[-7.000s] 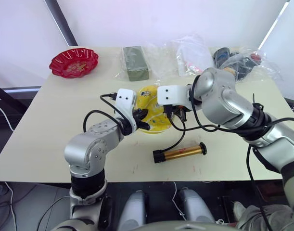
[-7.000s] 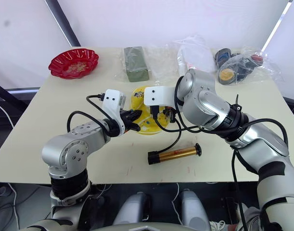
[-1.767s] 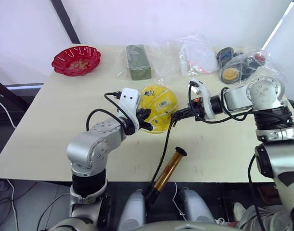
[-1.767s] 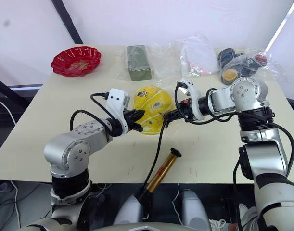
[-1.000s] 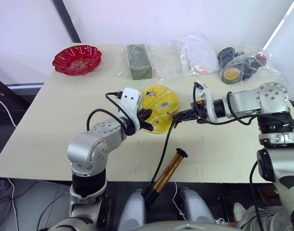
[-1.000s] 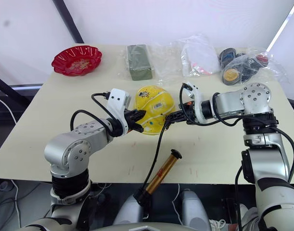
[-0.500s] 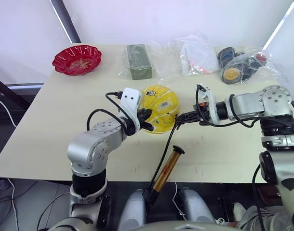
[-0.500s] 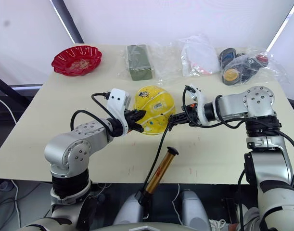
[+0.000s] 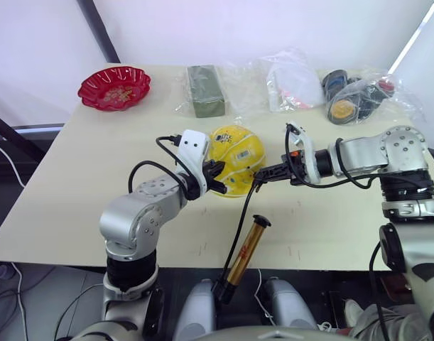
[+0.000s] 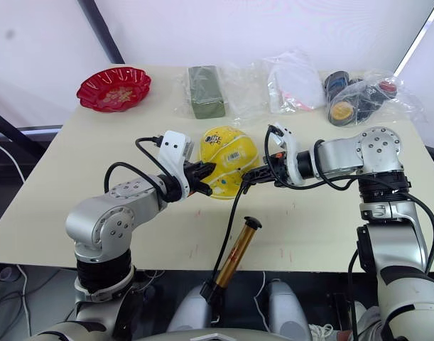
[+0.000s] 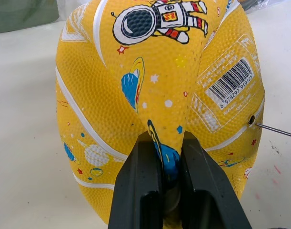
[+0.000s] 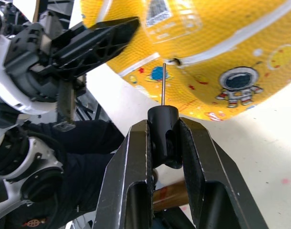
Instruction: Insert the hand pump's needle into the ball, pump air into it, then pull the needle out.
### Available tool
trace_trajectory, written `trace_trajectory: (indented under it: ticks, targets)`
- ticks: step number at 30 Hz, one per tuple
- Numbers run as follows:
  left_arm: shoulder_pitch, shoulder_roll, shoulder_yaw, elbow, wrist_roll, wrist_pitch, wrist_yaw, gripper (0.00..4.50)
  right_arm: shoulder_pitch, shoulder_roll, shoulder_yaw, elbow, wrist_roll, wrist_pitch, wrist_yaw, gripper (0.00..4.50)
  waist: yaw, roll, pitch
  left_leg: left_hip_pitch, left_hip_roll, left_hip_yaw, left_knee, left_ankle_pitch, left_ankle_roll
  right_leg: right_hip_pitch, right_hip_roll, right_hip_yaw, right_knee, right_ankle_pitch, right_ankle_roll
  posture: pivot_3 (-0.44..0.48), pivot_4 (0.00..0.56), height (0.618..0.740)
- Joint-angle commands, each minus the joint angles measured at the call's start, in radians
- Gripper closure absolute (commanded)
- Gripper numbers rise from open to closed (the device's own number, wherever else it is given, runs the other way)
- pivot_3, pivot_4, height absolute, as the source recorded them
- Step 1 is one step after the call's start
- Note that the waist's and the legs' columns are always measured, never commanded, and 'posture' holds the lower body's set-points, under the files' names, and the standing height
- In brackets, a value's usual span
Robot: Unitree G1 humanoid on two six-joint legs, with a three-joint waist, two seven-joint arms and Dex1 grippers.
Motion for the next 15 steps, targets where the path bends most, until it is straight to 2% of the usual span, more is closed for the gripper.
trace_trajectory:
  ticks: [1, 15]
  targets:
    - [0.000, 0.002, -0.007, -0.027, -0.001, -0.001, -0.001, 4.50, -0.012, -0.013, -0.012, -0.028, 0.022, 0.006, -0.004, 4.20, 0.000, 0.000, 0.000, 0.000, 0.000, 0.000, 0.000, 0.000, 0.000, 0.000, 0.000, 0.000, 0.000, 0.000, 0.000, 0.000, 0.150, 0.740]
    - [0.002, 0.004, -0.005, -0.034, -0.004, 0.004, -0.003, 4.50, 0.000, 0.001, -0.022, -0.019, 0.003, 0.005, -0.027, 4.20, 0.000, 0.000, 0.000, 0.000, 0.000, 0.000, 0.000, 0.000, 0.000, 0.000, 0.000, 0.000, 0.000, 0.000, 0.000, 0.000, 0.150, 0.740]
